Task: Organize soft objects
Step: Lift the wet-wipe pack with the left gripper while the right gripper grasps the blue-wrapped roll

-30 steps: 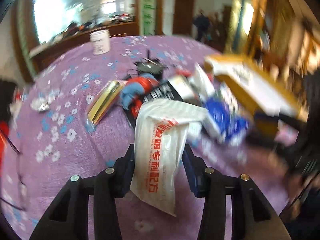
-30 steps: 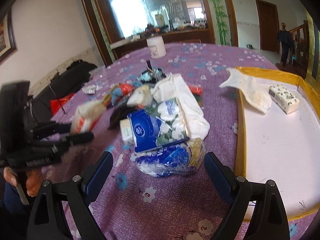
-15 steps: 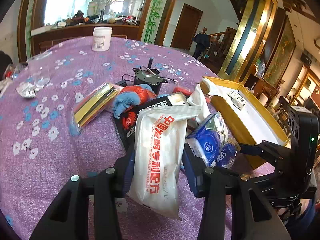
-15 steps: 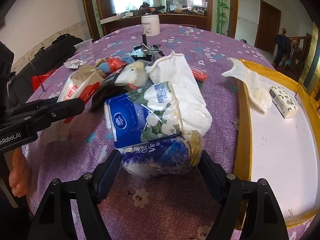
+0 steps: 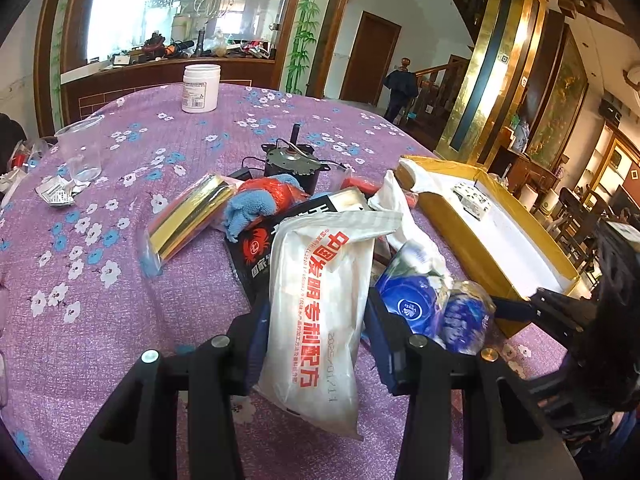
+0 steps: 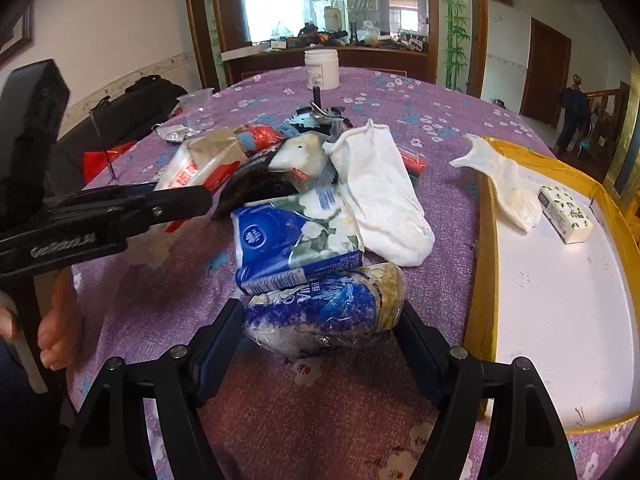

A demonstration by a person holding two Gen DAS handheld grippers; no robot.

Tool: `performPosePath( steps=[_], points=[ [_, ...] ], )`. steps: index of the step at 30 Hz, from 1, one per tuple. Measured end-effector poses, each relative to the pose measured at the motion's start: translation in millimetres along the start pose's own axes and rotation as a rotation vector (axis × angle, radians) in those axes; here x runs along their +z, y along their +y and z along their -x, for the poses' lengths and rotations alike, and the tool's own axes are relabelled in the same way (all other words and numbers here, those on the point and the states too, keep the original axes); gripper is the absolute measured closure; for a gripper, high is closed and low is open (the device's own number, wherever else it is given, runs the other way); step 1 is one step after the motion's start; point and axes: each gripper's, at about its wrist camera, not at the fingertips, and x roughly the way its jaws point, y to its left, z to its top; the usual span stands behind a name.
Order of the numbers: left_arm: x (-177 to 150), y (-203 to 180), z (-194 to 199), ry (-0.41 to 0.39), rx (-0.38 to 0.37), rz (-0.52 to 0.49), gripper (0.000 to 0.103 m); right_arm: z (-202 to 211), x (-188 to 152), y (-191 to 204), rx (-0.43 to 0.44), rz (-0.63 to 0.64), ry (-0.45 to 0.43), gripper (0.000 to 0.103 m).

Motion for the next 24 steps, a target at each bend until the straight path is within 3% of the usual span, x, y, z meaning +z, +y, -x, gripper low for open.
performPosePath(
  steps=[13,24],
  points=[
    [2.7,4.6,8.0,0.007,-0.024,0.047,0.059,55.6,-11.1,-25.7,0.062,-0.102,-0.114,0.023],
    [22.1,-33.6,28.3,-0.018,-0.063,-0.021,0.059,83.3,-11.5,-56.4,0.046,-0.184,-0.194,0.023]
  ],
)
